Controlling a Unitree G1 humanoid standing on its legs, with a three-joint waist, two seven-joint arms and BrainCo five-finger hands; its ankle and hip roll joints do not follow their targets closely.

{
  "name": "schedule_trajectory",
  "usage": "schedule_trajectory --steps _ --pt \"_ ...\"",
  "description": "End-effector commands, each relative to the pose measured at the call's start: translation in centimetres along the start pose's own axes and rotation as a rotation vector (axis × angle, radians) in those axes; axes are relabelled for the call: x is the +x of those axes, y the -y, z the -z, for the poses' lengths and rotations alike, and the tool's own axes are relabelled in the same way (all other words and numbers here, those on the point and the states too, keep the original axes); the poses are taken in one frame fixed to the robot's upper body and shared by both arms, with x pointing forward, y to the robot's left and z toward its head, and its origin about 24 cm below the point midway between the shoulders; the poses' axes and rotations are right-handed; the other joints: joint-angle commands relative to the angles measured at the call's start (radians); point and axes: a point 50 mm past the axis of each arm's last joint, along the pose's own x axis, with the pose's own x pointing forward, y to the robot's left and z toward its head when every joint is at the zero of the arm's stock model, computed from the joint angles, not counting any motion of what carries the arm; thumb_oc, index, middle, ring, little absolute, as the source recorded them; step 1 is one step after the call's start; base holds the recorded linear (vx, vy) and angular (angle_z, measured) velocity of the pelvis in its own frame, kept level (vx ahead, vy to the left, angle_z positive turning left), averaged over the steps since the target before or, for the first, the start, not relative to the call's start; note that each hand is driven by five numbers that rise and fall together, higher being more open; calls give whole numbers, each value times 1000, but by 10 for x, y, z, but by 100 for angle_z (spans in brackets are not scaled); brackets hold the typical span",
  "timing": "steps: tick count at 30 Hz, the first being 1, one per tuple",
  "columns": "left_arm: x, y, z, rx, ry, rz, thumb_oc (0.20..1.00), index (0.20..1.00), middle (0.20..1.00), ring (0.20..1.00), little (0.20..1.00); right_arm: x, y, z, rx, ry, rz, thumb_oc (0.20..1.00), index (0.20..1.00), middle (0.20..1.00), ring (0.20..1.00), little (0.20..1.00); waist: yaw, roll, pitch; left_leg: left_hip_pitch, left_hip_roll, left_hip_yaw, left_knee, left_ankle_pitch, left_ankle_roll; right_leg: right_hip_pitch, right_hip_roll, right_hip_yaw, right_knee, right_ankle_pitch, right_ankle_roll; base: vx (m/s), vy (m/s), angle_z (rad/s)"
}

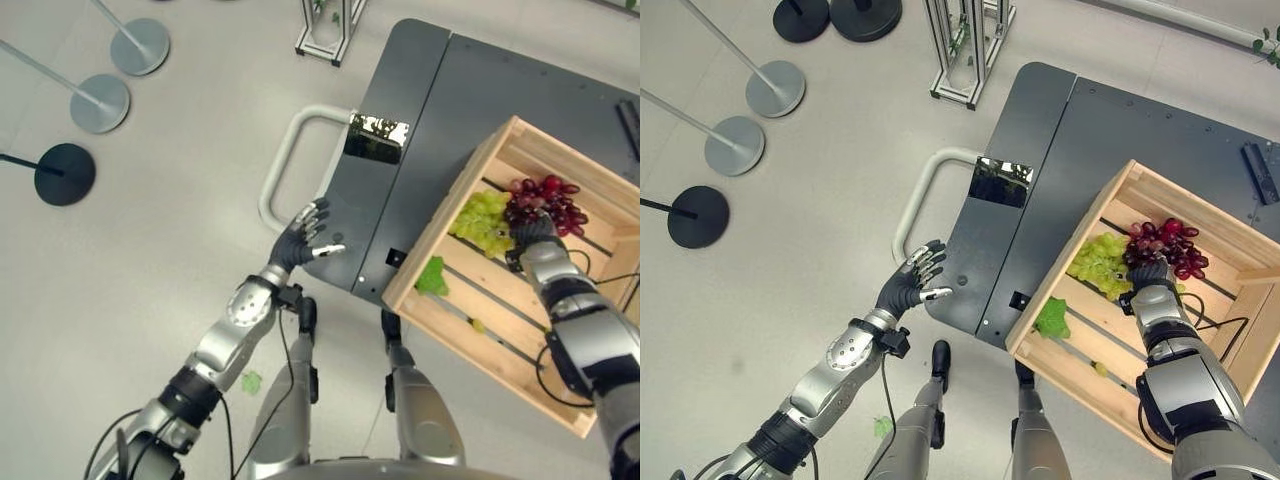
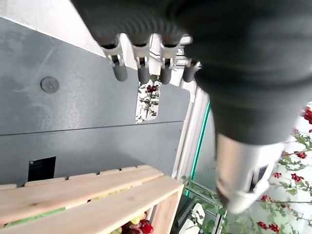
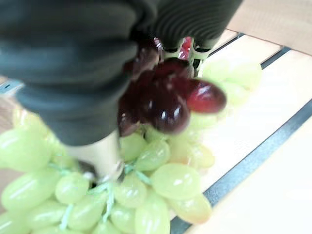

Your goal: Pick up the fruits from the basket on one side to the basket on the other side

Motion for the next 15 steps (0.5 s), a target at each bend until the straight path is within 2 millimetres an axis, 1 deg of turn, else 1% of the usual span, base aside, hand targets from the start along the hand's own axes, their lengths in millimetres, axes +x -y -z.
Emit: schedule_trajectory --steps 1,8,15 --pt "6 19 -23 -42 131 42 1000 1000 1000 1000 1000 -7 -28 -23 91 47 -104 200 200 200 200 200 28 24 14 -101 18 -7 90 -59 -60 -126 -83 -45 179 -174 77 0 0 0" --pt "8 16 -27 -48 149 16 1000 1000 1000 1000 1000 -10 -36 -27 135 66 -117 200 200 200 200 200 33 19 14 -120 14 -6 93 -63 -56 -147 -83 -46 186 -174 78 0 0 0" --pt "10 14 -29 -66 160 -16 1000 1000 1000 1000 1000 -15 -48 -30 243 79 -135 200 200 200 200 200 30 13 14 -126 8 -4 94 -68 -50 -156 -88 -50 196 -173 80 1 9 0"
